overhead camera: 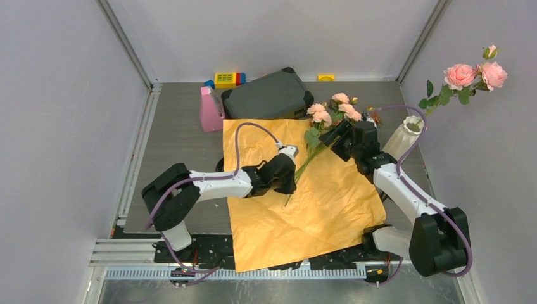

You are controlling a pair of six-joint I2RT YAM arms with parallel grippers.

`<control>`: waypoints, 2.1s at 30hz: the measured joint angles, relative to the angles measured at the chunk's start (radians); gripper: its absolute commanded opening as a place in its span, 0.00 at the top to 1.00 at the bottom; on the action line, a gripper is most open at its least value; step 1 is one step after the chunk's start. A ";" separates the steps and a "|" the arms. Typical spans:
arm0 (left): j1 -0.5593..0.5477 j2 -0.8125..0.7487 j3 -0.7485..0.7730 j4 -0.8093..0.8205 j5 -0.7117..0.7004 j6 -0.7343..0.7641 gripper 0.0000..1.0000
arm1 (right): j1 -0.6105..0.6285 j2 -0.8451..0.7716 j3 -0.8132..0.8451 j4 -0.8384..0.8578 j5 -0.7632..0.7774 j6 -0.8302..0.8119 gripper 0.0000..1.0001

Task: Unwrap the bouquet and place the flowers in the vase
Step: Pick up the fake flower from the wrapping paper.

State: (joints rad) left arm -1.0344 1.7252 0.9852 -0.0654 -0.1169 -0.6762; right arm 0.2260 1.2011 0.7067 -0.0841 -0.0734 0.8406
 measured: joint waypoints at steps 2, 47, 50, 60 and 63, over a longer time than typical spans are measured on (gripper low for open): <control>0.024 -0.043 -0.036 0.053 0.039 -0.037 1.00 | -0.002 -0.027 0.000 -0.007 -0.001 0.000 0.31; 0.103 -0.297 -0.212 0.383 0.305 -0.182 1.00 | -0.014 0.203 0.109 0.202 -0.161 0.078 0.64; 0.103 -0.302 -0.213 0.383 0.305 -0.181 1.00 | -0.019 0.203 0.114 0.204 -0.161 0.077 0.74; 0.104 -0.303 -0.213 0.373 0.312 -0.169 0.99 | -0.019 0.203 0.116 0.204 -0.162 0.060 1.00; 0.113 -0.302 -0.207 0.356 0.324 -0.155 0.73 | -0.019 0.202 0.116 0.204 -0.166 0.047 1.00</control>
State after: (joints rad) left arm -0.9218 1.4235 0.7784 0.2909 0.2073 -0.8310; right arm 0.2073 1.4033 0.8230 0.1204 -0.2394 0.8879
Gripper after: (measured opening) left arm 0.049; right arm 0.077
